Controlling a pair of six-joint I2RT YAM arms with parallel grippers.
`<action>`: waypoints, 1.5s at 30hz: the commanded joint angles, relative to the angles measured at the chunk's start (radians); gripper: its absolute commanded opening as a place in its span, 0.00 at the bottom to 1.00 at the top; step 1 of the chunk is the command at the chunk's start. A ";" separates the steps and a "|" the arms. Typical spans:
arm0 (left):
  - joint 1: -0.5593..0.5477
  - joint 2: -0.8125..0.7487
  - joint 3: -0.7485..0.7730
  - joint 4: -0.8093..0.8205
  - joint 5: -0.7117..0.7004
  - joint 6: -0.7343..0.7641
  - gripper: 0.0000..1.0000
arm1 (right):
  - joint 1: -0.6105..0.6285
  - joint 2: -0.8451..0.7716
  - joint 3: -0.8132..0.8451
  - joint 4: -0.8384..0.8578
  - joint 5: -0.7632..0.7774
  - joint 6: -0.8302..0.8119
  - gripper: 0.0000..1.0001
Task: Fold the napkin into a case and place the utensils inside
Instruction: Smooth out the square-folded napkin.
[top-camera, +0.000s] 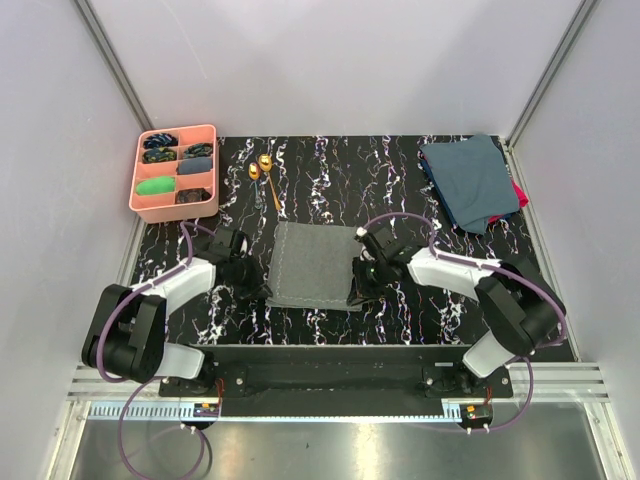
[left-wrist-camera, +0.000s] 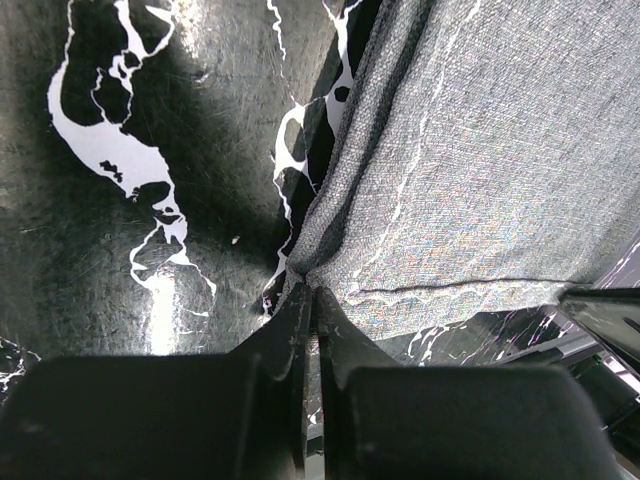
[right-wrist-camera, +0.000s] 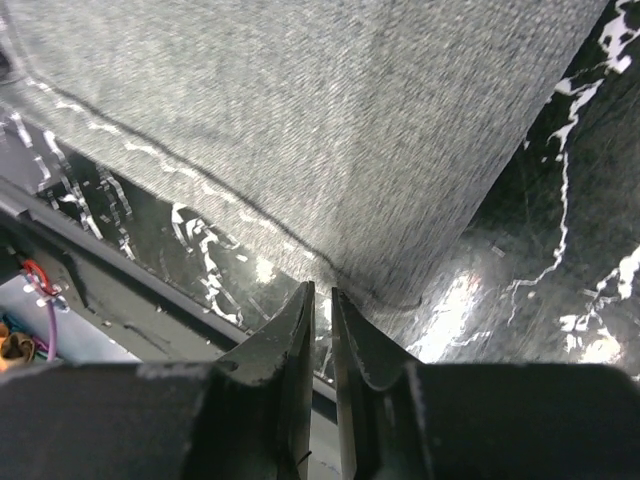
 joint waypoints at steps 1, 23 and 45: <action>-0.002 -0.026 -0.008 0.004 -0.027 0.020 0.16 | -0.017 -0.066 -0.027 0.017 0.008 -0.009 0.22; 0.003 0.337 0.455 0.160 0.122 0.028 0.18 | -0.129 -0.052 0.049 0.065 -0.053 -0.026 0.34; 0.105 0.615 0.629 0.074 0.008 0.031 0.14 | -0.375 0.527 0.609 0.036 -0.099 -0.202 0.36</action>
